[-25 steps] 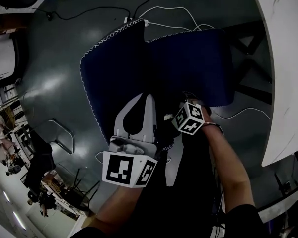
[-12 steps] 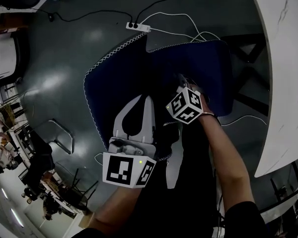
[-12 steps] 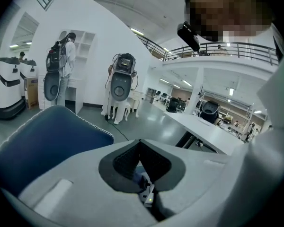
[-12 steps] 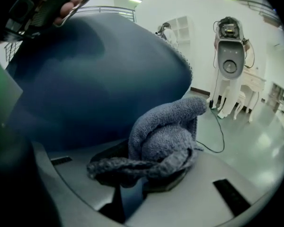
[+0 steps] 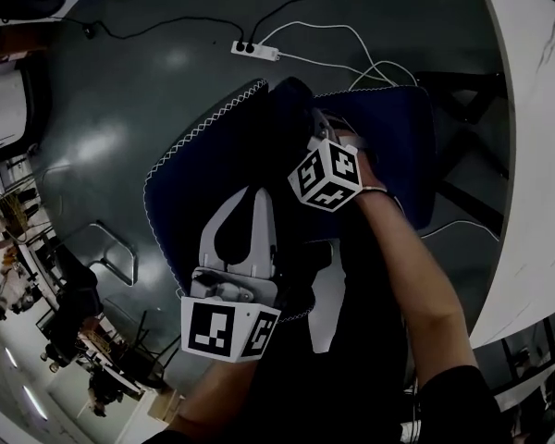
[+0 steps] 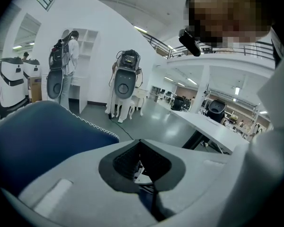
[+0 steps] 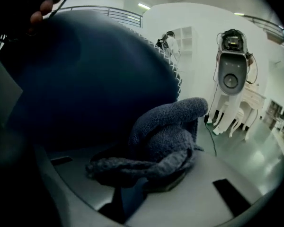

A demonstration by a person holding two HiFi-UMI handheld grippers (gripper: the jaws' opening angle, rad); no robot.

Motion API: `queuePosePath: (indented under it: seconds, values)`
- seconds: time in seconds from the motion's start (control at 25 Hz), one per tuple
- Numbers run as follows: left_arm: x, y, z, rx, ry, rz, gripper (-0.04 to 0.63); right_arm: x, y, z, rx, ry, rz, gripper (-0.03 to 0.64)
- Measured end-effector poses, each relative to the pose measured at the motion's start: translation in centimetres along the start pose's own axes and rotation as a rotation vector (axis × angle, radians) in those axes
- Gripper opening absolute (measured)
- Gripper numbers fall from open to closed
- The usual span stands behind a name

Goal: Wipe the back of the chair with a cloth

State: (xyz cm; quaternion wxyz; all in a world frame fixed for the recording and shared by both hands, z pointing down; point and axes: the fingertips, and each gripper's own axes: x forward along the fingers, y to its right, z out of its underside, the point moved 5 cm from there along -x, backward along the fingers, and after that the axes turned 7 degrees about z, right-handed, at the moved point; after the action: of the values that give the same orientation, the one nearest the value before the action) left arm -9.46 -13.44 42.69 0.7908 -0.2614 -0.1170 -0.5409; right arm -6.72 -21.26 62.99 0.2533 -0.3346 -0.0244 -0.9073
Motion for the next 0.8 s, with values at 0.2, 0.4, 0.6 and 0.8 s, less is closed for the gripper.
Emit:
queuePosePath:
  seconds: [0.2, 0.4, 0.6, 0.8]
  values:
    - [0.5, -0.8, 0.2, -0.015, 0.001, -0.014, 0.009, 1.6, -0.8, 0.0, -0.132, -0.001, -0.035, 0.083]
    - [-0.4, -1.4, 0.1, -0.026, 0.01, -0.022, 0.009, 1.4, -3.8, 0.3, -0.199, -0.005, -0.135, 0.083]
    - [-1.2, -0.4, 0.7, -0.034, 0.015, -0.007, 0.009, -0.3, -6.3, 1.7, -0.187, -0.017, -0.186, 0.083]
    - [-2.4, 0.1, 1.3, -0.035, 0.022, 0.004, 0.009, -1.7, -9.3, 3.0, -0.136, -0.03, -0.204, 0.083]
